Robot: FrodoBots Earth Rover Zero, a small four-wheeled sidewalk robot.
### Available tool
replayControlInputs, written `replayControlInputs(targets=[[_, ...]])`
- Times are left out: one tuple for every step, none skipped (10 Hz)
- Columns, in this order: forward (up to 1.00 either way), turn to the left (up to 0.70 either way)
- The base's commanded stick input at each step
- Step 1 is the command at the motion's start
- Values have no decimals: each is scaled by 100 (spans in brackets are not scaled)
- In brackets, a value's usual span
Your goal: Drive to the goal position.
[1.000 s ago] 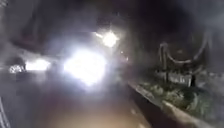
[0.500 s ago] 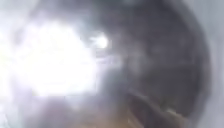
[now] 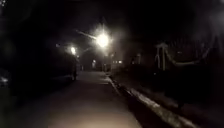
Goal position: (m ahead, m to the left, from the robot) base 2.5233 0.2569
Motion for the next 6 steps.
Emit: replayControlInputs(targets=[[70, 3], [70, 3], [70, 3], [70, 3], [70, 3], [70, 3]])
